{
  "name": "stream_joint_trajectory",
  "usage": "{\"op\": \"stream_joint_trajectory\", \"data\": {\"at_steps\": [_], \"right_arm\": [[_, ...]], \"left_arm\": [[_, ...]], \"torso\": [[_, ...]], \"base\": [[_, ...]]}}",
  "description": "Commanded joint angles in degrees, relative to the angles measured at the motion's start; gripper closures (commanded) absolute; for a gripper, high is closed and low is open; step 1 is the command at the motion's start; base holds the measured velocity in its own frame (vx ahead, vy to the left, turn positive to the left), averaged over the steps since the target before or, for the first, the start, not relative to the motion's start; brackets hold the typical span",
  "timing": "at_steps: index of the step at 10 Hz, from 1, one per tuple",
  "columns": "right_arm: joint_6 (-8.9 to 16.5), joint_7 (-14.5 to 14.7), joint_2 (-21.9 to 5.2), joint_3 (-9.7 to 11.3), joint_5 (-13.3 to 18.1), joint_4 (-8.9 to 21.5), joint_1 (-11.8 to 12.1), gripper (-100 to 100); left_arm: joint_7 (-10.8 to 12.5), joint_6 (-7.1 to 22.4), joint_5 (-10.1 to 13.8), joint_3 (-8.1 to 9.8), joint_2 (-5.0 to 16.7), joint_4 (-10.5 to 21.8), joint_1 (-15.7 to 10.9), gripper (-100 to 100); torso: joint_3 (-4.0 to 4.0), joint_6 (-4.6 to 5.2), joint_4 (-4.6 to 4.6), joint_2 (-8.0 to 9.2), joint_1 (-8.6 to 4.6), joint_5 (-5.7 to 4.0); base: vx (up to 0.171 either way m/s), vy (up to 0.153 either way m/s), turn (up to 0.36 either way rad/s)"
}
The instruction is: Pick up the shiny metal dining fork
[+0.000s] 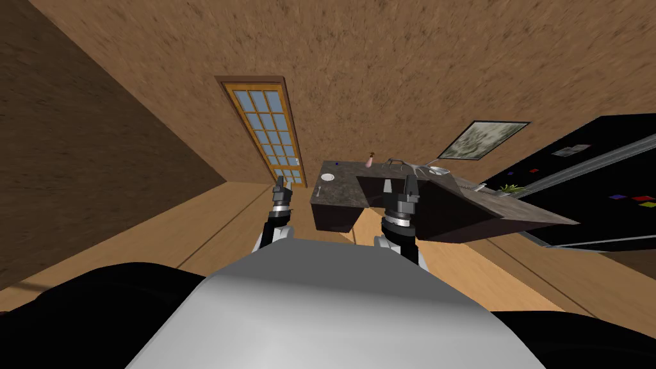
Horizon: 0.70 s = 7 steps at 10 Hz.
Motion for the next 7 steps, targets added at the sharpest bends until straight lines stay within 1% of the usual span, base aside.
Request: {"op": "stream_joint_trajectory", "data": {"at_steps": [1, 3, 4, 5, 6, 7], "right_arm": [[0.0, 0.0, 0.0, 0.0, 0.0, 0.0, 0.0, 0], [0.0, 0.0, 0.0, 0.01, 0.0, 0.0, -0.01, 0], [0.0, 0.0, 0.01, 0.01, 0.0, 0.0, -0.02, 0], [0.0, 0.0, 0.0, 0.0, 0.0, 0.0, -0.01, 0], [0.0, 0.0, 0.0, 0.01, 0.0, 0.0, -0.02, 0], [0.01, 0.0, 0.01, 0.01, 0.0, 0.01, -0.03, 0]], "left_arm": [[-0.54, -0.31, -0.37, 0.27, 2.36, 0.39, 0.48, -100], [-1.81, -0.94, -1.24, 0.84, 5.81, 1.28, 1.59, -100], [-1.81, -0.94, -1.24, 0.84, 6.53, 1.28, 1.59, -100], [-2.69, -1.35, -1.84, 1.19, 8.66, 1.9, 2.37, -100], [-3.71, -1.78, -2.54, 1.57, 10.32, 2.6, 3.28, -100], [-3.71, -1.78, -2.54, 1.57, 11.66, 2.6, 3.28, -100]], "torso": [[0.0, 0.0, 0.0, 0.0, 0.0, 0.0], [0.16, 0.02, 0.06, 0.29, -0.12, -0.03], [0.25, 0.02, 0.09, 0.45, -0.2, -0.04], [0.27, 0.0, 0.11, 0.46, -0.1, -0.03], [0.26, 0.02, 0.1, 0.45, -0.06, -0.02], [0.32, 0.04, 0.12, 0.56, -0.15, -0.03]], "base": [[-0.043, -0.021, -0.123], [-0.108, -0.05, -0.181], [-0.118, -0.029, -0.064], [-0.107, -0.02, -0.167], [-0.146, -0.052, -0.325], [-0.117, -0.041, -0.085]]}}
